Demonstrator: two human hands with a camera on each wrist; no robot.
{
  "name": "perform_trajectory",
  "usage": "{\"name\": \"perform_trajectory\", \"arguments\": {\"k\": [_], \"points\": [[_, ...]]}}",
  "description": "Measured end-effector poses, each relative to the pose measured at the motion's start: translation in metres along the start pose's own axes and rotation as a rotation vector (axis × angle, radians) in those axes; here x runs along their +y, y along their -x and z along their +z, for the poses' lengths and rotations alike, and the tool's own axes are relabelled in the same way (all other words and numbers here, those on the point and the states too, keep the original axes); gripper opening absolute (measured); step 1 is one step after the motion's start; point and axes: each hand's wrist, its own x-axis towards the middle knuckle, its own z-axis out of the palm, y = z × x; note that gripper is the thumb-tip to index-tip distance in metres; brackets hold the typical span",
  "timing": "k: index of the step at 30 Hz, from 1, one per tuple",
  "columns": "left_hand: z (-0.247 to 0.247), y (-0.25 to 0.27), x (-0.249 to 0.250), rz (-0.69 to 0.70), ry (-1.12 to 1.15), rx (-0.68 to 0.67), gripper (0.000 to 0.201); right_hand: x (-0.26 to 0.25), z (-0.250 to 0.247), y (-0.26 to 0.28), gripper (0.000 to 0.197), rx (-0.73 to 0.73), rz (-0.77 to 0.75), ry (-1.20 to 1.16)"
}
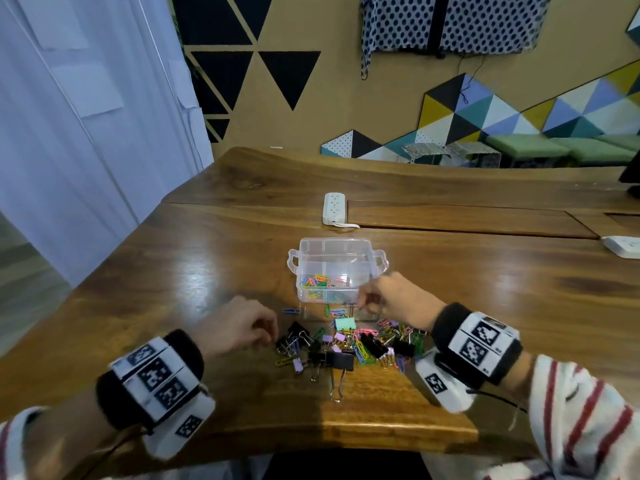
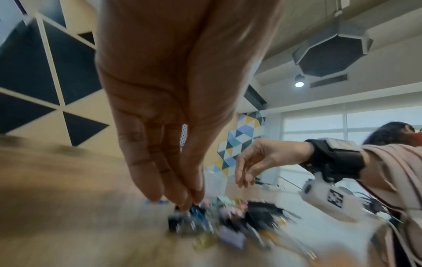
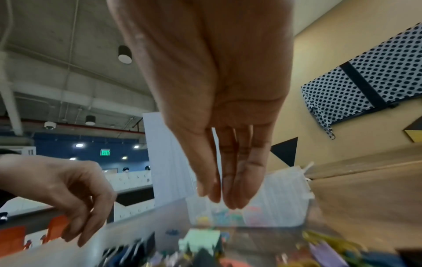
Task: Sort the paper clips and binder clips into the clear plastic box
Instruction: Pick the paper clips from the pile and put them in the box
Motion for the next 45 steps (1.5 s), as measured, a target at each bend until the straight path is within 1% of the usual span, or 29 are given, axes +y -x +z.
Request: {"name": "perform_trajectory", "arguments": {"k": [1, 3, 5, 7, 8, 9, 14, 16, 19, 23, 26, 28, 31, 33, 35, 36, 38, 39, 42, 45], "points": [[0.008, 0.005, 0.0, 0.035, -0.029, -0.039, 0.019, 0.0, 0.003, 0.006, 0.015, -0.046, 0.008, 0.005], [0.021, 0.007, 0.002, 0.099, -0.078, -0.054, 0.028, -0.002, 0.008, 0.011, 0.018, -0.111, 0.001, 0.047], [0.028, 0.003, 0.007, 0.103, -0.103, -0.053, 0.035, -0.006, 0.014, 0.011, 0.035, -0.182, 0.01, 0.128], [0.033, -0.005, 0.01, 0.061, -0.118, -0.078, 0.04, -0.01, 0.02, 0.008, 0.053, -0.242, 0.047, 0.186], [0.035, -0.009, 0.012, 0.053, -0.125, -0.084, 0.041, -0.013, 0.022, 0.006, 0.057, -0.258, 0.063, 0.206], [0.037, -0.013, 0.013, 0.05, -0.137, -0.082, 0.041, -0.016, 0.025, 0.004, 0.057, -0.261, 0.078, 0.222], [0.039, -0.026, 0.021, 0.037, -0.147, -0.059, 0.038, -0.011, 0.029, -0.007, 0.031, -0.196, 0.114, 0.161], [0.039, -0.027, 0.021, 0.035, -0.15, -0.033, 0.035, -0.005, 0.027, -0.008, 0.026, -0.198, 0.122, 0.066], [0.044, -0.027, 0.015, 0.005, -0.133, -0.029, 0.037, 0.002, 0.021, -0.005, 0.024, -0.123, 0.129, -0.044], [0.049, -0.022, 0.01, -0.031, -0.12, -0.024, 0.038, 0.017, 0.008, 0.001, 0.025, 0.015, 0.186, -0.298], [0.048, -0.017, 0.007, -0.045, -0.111, -0.056, 0.037, 0.026, 0.001, 0.004, 0.027, 0.11, 0.197, -0.379], [0.046, -0.015, 0.005, -0.037, -0.114, -0.059, 0.036, 0.028, 0.0, 0.006, 0.028, 0.146, 0.202, -0.411], [0.04, -0.014, 0.001, -0.029, -0.068, -0.066, 0.034, 0.03, 0.002, 0.007, 0.024, 0.151, 0.197, -0.478], [0.031, -0.017, -0.003, -0.013, -0.026, -0.035, 0.031, 0.031, 0.004, 0.008, 0.019, 0.147, 0.178, -0.518], [0.019, -0.024, -0.005, 0.009, 0.03, 0.049, 0.028, 0.032, 0.006, 0.009, 0.015, 0.158, 0.164, -0.562], [0.012, -0.03, -0.006, -0.003, 0.066, 0.103, 0.027, 0.032, 0.007, 0.009, 0.013, 0.166, 0.161, -0.589], [0.001, -0.043, -0.007, -0.06, 0.144, 0.205, 0.023, 0.032, 0.007, 0.01, 0.009, 0.172, 0.154, -0.654], [-0.002, -0.051, -0.009, -0.095, 0.188, 0.227, 0.022, 0.032, 0.007, 0.011, 0.008, 0.174, 0.149, -0.672], [0.003, -0.073, -0.017, -0.144, 0.26, 0.185, 0.023, 0.032, 0.009, 0.011, 0.008, 0.171, 0.138, -0.664], [0.014, -0.083, -0.017, -0.164, 0.216, 0.104, 0.03, 0.035, 0.012, 0.013, 0.006, 0.141, 0.14, -0.691]]}}
